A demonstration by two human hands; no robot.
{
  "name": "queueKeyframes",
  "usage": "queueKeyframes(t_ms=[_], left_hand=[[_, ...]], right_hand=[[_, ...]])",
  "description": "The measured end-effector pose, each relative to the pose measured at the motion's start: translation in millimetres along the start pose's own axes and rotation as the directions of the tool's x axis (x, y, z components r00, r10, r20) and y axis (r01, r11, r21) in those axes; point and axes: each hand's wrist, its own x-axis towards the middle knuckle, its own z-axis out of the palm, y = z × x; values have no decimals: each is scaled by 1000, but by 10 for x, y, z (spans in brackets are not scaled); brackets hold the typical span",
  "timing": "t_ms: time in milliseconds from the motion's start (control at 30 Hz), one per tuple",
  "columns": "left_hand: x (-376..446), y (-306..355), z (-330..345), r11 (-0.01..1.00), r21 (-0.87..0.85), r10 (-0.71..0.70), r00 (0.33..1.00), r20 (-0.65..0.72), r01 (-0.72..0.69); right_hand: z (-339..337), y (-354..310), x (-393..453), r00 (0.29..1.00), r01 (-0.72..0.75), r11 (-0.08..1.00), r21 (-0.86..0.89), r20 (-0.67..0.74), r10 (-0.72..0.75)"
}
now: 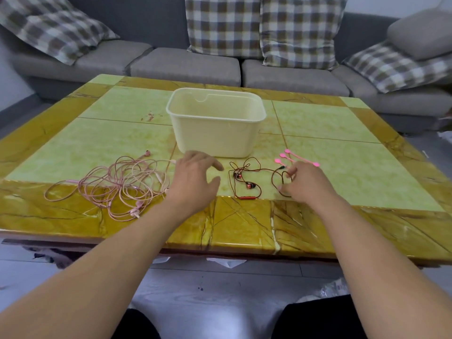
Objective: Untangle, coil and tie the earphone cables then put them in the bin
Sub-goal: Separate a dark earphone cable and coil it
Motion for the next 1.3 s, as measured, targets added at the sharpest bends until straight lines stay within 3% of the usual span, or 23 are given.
queueKeyframes(t_ms=[67, 200, 333, 433, 733, 867, 933, 1033, 1100, 1167, 1233, 1300], left_hand=[[-46, 74, 86, 996, -70, -55, 993, 106, 63], [-94, 177, 173, 969, -218, -59, 963, 262, 119], [-69, 306, 174, 923, -368, -31, 972, 232, 117], [-66, 412, 129, 919, -383, 7, 971, 238, 87], [-39, 514, 140, 774, -600, -47, 963, 264, 202], [-7, 499, 84, 759, -577, -254, 954, 161, 300], [34, 388, 64, 703, -605, -408, 909, 89, 374], [86, 162, 32, 591, -638, -593, 802, 73, 494], [91, 58, 28, 608, -580, -643, 765, 42, 543], [60, 95, 6, 719, -504, -588, 805, -74, 479], [43, 246, -62, 836, -465, -421, 885, -200, 292], [12, 457, -122, 789, -584, -295, 951, -90, 190]], right_hand=[[-27, 79, -51, 998, -27, 998, -51, 54, 29], [-84, -50, -157, 983, 172, 956, 236, 19, -182], [-203, -296, -355, 926, 358, 808, 467, -65, -372], [-210, -342, -428, 893, 359, 701, 616, -10, -449], [-225, -284, -401, 916, 284, 582, 762, -36, -399], [-276, -173, -344, 961, 174, 601, 780, -1, -277], [-317, -130, -333, 975, 45, 471, 881, 64, -212], [-424, -101, -331, 962, -153, 62, 986, 163, -218], [-490, -125, -361, 938, -227, -144, 963, 177, -297], [-523, -176, -409, 909, -268, -230, 936, 166, -382], [-520, -254, -458, 878, -269, -228, 936, 141, -456], [-489, -348, -484, 852, -257, -211, 943, 118, -511]])
